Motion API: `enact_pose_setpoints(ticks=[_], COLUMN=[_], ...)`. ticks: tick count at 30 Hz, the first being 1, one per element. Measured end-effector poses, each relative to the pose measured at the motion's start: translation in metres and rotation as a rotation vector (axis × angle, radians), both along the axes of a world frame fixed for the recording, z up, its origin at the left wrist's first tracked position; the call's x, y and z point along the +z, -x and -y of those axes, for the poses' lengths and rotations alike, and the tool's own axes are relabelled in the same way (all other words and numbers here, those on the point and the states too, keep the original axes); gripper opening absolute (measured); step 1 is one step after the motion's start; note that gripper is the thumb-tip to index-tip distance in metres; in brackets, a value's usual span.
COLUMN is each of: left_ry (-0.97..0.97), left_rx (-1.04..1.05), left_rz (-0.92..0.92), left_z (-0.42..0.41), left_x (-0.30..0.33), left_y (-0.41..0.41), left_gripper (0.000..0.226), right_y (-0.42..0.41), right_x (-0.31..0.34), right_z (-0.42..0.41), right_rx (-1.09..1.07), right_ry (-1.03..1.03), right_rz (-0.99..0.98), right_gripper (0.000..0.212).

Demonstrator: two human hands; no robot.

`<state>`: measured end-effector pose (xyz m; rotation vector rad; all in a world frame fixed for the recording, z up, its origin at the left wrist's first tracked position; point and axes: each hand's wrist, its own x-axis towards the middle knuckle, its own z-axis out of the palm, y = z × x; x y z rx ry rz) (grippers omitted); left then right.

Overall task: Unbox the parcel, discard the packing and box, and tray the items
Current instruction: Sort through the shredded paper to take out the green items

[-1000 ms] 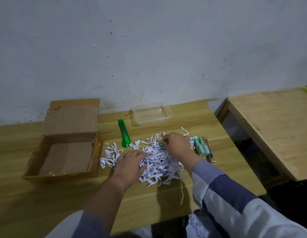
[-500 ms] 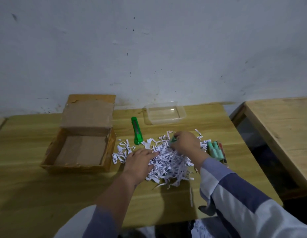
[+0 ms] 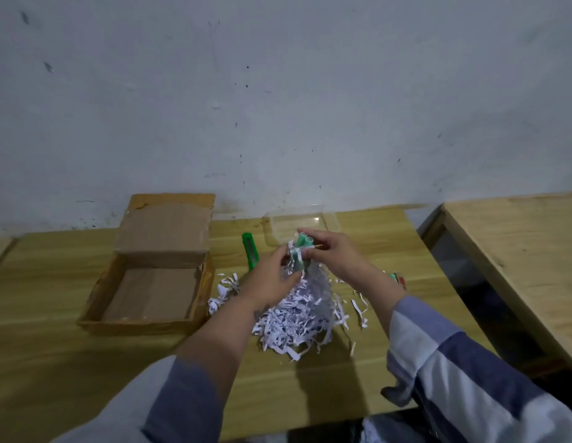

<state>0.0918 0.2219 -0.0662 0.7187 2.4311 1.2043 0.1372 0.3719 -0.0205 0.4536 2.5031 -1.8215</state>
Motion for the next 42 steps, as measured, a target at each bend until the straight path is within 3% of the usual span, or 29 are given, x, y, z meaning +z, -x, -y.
enact_pose_setpoints(ticks=[4,6,7,9,12,15,18,21,23,26,29,32,37,42], left_ry=[-0.021,-0.047,-0.042,-0.002,0.041,0.032,0.003,-0.019,-0.031,-0.058,-0.123,-0.146,-0.172,-0.057], left_rx=[0.086,0.174,0.210,0.243,0.267,0.275,0.260,0.251,0.247,0.226,0.216,0.252,0.268,0.224], left_rz=[-0.005,0.000,-0.004,-0.018,-0.012,0.000,0.023,0.037,0.034,0.045,0.070,0.055,0.002,-0.061], left_z=[0.003,0.007,0.010,0.016,0.026,0.030,0.029,0.023,0.018,0.010,0.009,0.007,-0.008,-0.015], left_x=[0.004,0.007,0.007,0.007,0.003,0.002,0.000,0.000,0.001,0.004,0.004,0.003,0.005,0.001], left_y=[-0.001,0.000,0.001,0.004,0.007,0.005,0.003,-0.001,-0.004,-0.010,-0.013,-0.013,-0.012,-0.014], left_gripper=[0.045,0.046,0.048,0.052,0.051,0.049,0.047,0.049,0.048,0.043,0.044,0.040,0.006,0.011], right_y=[0.004,0.002,0.001,-0.002,-0.006,-0.007,-0.003,0.004,0.007,0.009,0.010,0.006,-0.004,-0.013], right_x=[-0.004,-0.009,-0.012,-0.018,-0.023,-0.025,-0.018,-0.003,0.004,0.002,-0.008,-0.011,-0.008,-0.008], right_z=[0.003,0.004,0.004,0.006,0.005,0.003,0.007,0.016,0.021,0.023,0.015,0.004,-0.005,-0.029], right_rx=[-0.083,-0.113,-0.105,-0.055,0.040,0.231,0.088,-0.164,-0.159,-0.085,-0.175,-0.209,-0.206,-0.308], right_ry=[-0.031,-0.084,-0.129,-0.236,-0.443,-0.646,-0.791,-0.647,-0.511,-0.333,-0.262,-0.236,-0.236,-0.275], right_rz=[-0.036,-0.032,-0.017,0.022,0.076,0.249,0.183,-0.034,-0.101,-0.021,-0.020,-0.040,-0.057,-0.074], right_gripper=[0.043,0.016,0.010,0.020,0.002,0.016,0.028,0.019,0.016,0.029,0.028,0.028,0.028,0.027])
